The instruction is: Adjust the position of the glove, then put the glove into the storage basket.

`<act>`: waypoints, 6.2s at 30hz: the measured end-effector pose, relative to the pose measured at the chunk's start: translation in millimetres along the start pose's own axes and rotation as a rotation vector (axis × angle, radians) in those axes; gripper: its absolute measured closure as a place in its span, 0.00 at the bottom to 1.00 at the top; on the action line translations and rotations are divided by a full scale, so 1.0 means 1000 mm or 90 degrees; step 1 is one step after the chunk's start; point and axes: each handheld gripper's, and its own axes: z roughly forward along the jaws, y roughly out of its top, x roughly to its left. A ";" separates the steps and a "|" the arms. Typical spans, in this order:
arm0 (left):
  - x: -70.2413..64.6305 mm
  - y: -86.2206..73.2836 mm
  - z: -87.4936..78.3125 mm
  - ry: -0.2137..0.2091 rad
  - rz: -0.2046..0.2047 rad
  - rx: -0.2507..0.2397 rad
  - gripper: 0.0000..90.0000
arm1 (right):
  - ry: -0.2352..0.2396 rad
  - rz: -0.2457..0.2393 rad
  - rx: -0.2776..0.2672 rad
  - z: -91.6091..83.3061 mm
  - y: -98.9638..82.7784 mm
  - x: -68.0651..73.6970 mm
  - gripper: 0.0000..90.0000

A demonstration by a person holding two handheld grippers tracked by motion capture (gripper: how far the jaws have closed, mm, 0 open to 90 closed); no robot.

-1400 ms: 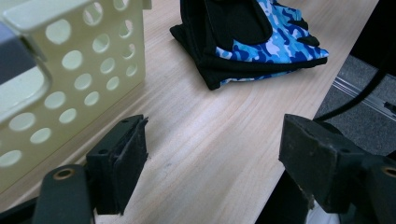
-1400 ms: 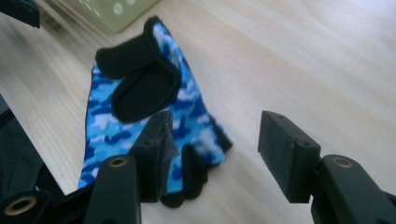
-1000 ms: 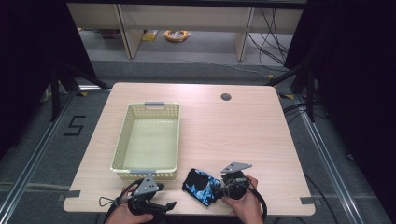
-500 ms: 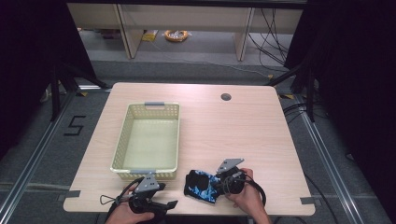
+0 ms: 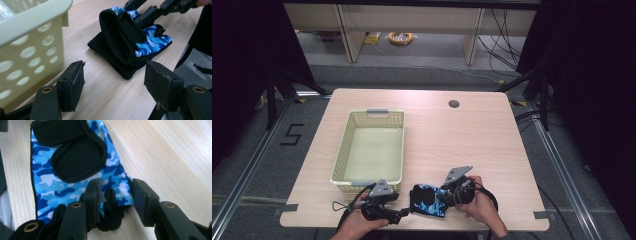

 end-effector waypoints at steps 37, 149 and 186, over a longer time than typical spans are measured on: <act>0.005 0.009 0.023 -0.018 -0.040 0.028 0.68 | 0.015 -0.003 0.005 0.000 0.001 0.005 0.69; 0.052 0.083 -0.100 -0.003 -0.028 -0.085 0.91 | -0.008 0.023 -0.140 -0.059 0.130 0.028 0.93; 0.143 0.038 -0.105 0.058 -0.144 -0.024 0.90 | 0.021 0.017 -0.026 0.056 0.199 0.025 0.93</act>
